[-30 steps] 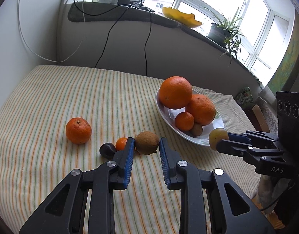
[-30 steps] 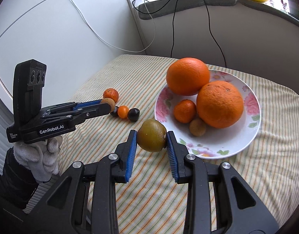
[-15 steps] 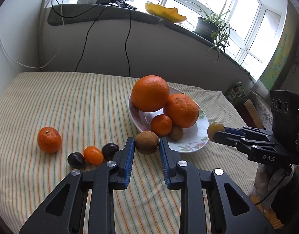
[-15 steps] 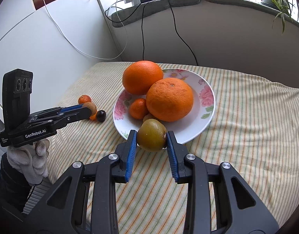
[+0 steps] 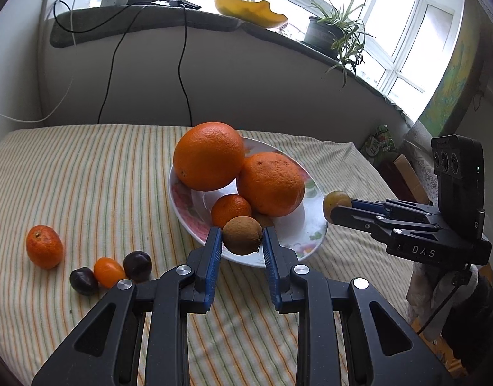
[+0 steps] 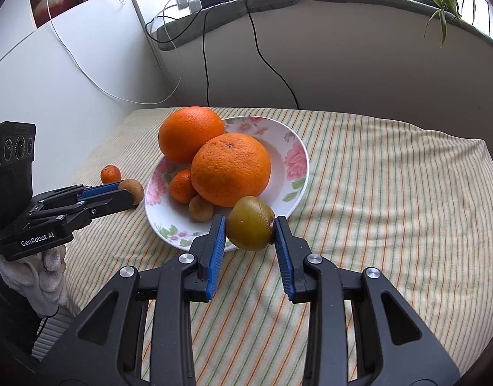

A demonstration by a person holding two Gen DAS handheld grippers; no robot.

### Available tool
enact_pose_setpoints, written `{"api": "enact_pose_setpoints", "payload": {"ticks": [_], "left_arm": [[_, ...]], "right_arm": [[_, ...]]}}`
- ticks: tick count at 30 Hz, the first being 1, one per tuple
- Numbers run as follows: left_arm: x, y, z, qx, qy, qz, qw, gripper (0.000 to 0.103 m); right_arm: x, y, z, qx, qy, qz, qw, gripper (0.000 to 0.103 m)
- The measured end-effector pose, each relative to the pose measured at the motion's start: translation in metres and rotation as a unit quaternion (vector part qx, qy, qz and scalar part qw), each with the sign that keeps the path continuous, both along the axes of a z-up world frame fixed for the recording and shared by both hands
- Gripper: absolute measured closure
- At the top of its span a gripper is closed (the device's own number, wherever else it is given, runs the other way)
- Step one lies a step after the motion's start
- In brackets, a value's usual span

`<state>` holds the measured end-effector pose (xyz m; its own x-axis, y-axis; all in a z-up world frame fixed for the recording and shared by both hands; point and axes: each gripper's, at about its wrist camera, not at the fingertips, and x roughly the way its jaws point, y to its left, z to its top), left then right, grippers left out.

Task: Organize fruits
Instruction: 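Carry the kiwi over the plate and open the right gripper, then withdraw the right tool from the plate toward the loose small fruits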

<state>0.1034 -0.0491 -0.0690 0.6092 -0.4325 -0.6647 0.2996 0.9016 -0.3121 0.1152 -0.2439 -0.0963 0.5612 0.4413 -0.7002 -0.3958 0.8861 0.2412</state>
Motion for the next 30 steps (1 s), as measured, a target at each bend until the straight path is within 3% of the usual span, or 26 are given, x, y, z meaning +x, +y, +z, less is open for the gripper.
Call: {"api": "enact_pose_setpoints", "payload": {"ticks": [18, 19, 21, 22, 24, 26, 30], "left_arm": [[0.007, -0.018, 0.002, 0.005, 0.001, -0.017, 0.9999, 0.078], [0.007, -0.018, 0.002, 0.005, 0.001, -0.017, 0.9998, 0.075], [0.006, -0.019, 0.003, 0.005, -0.002, -0.014, 0.9999, 0.055], [0.006, -0.019, 0.004, 0.006, -0.004, -0.012, 0.9999, 0.052], [0.006, -0.018, 0.005, 0.006, -0.005, -0.01, 0.9999, 0.047], [0.006, -0.018, 0.005, 0.01, -0.006, -0.009, 0.9999, 0.045], [0.005, -0.016, 0.004, 0.011, -0.006, -0.007, 0.9999, 0.045]], "right_arm": [[0.007, 0.006, -0.005, -0.011, -0.004, 0.01, 1.0, 0.071], [0.007, 0.006, -0.005, -0.011, -0.006, 0.01, 1.0, 0.071], [0.007, 0.007, -0.005, -0.013, -0.008, 0.011, 1.0, 0.071], [0.007, 0.007, -0.006, -0.014, -0.009, 0.011, 1.0, 0.07], [0.007, 0.006, -0.005, -0.016, -0.014, 0.009, 1.0, 0.058], [0.004, 0.005, -0.003, -0.016, -0.027, 0.002, 1.0, 0.032], [0.002, 0.003, 0.002, -0.017, -0.038, -0.002, 0.999, 0.028]]}}
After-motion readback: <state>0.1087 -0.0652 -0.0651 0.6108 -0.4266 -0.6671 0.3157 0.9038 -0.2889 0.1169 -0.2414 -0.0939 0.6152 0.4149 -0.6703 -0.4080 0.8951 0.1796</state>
